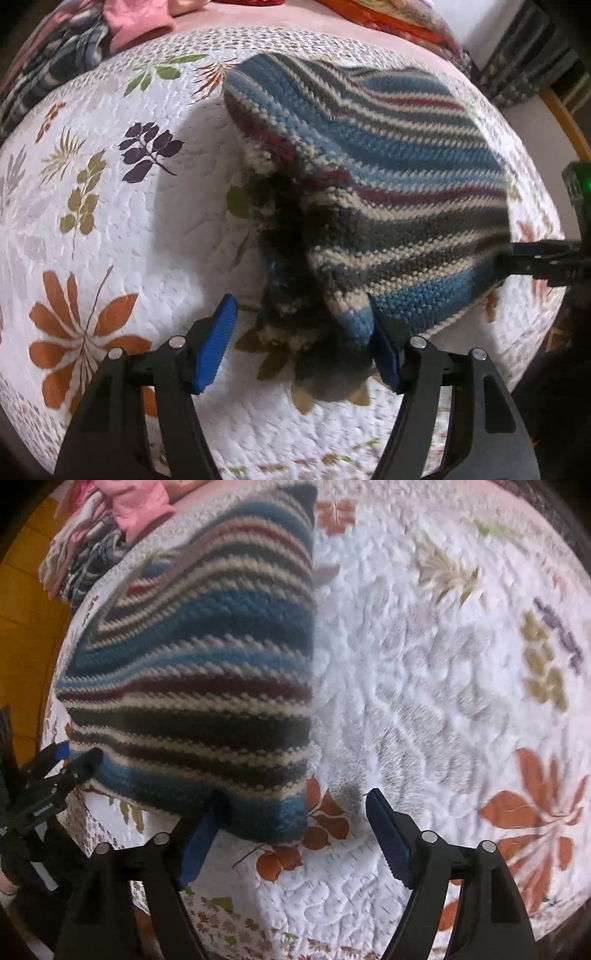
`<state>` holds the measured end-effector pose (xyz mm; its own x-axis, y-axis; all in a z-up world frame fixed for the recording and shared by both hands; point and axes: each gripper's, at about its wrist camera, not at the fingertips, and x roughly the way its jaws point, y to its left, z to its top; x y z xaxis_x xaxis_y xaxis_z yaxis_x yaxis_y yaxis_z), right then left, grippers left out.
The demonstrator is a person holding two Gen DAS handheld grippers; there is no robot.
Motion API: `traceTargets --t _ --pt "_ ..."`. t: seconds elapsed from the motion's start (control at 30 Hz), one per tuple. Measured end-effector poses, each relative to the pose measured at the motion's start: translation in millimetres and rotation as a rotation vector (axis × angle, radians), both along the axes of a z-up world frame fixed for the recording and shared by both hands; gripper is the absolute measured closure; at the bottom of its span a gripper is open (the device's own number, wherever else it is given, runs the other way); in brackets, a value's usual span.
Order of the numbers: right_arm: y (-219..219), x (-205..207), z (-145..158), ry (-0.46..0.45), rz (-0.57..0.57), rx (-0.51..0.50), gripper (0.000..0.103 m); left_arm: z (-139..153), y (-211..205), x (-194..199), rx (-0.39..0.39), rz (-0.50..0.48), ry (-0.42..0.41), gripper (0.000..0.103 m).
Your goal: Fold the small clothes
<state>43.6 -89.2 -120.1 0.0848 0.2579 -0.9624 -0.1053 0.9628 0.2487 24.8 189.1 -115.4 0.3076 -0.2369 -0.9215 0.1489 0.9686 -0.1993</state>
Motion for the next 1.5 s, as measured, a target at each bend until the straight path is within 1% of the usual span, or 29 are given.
traceTargets --t 0.07,0.1,0.13,0.17,0.2,0.3,0.33,0.37,0.47,0.5,0.57,0.63,0.7,0.77,0.87,0.93,0.97,1.1,1.2,1.33,1.5 --pt "0 -2 20 -0.051 0.004 -0.015 0.023 18 1 -5 -0.028 0.021 -0.029 0.036" --pt "0 -3 30 -0.076 0.001 -0.019 0.021 26 1 -7 -0.036 0.027 -0.043 0.034" --pt "0 -5 43 -0.102 -0.007 -0.018 0.014 35 1 -11 -0.043 0.036 -0.062 0.029" --pt "0 -8 54 -0.120 -0.011 -0.026 0.010 44 0 -14 -0.048 0.044 -0.081 0.026" --pt "0 -11 63 -0.141 -0.009 -0.041 0.010 55 -2 -18 -0.050 0.051 -0.107 0.021" --pt "11 -27 93 -0.241 0.026 -0.133 0.007 80 -7 -30 -0.060 0.060 -0.170 0.013" --pt "12 -31 101 -0.260 0.021 -0.163 0.004 90 -10 -37 -0.057 0.069 -0.189 0.012" --pt "13 -31 107 -0.280 0.017 -0.182 0.004 95 -12 -40 -0.056 0.072 -0.198 0.012" --pt "16 -54 132 -0.389 0.007 -0.191 0.004 115 -17 -56 -0.038 0.089 -0.240 0.008" --pt "16 -62 140 -0.425 -0.004 -0.196 0.004 120 -19 -62 -0.022 0.094 -0.252 0.008" --pt "16 -76 154 -0.480 -0.036 -0.210 0.004 126 -23 -73 0.018 0.091 -0.267 0.007" --pt "18 -86 162 -0.516 -0.066 -0.209 0.004 132 -30 -85 0.090 0.085 -0.295 0.007" --pt "18 -95 165 -0.519 -0.073 -0.181 0.004 137 -34 -95 0.154 0.083 -0.334 0.007" --pt "17 -100 164 -0.511 -0.079 -0.154 0.004 140 -38 -103 0.178 0.071 -0.355 0.007" --pt "18 -109 164 -0.502 -0.091 -0.169 0.004 142 -37 -114 0.110 0.064 -0.337 0.007" --pt "18 -117 162 -0.495 -0.120 -0.198 0.004 141 -35 -119 0.086 0.077 -0.328 0.007" --pt "17 -120 161 -0.484 -0.127 -0.194 0.004 139 -35 -121 0.080 0.081 -0.320 0.007" --pt "17 -128 149 -0.417 -0.131 -0.133 0.004 134 -35 -129 0.071 0.083 -0.308 0.007" --pt "25 -137 139 -0.380 -0.125 -0.150 0.004 133 -31 -135 0.050 0.096 -0.298 0.007" --pt "37 -149 135 -0.378 -0.103 -0.147 0.004 128 -27 -141 0.027 0.098 -0.269 0.007" --pt "42 -154 137 -0.386 -0.105 -0.132 0.004 121 -27 -143 0.040 0.088 -0.245 0.007"
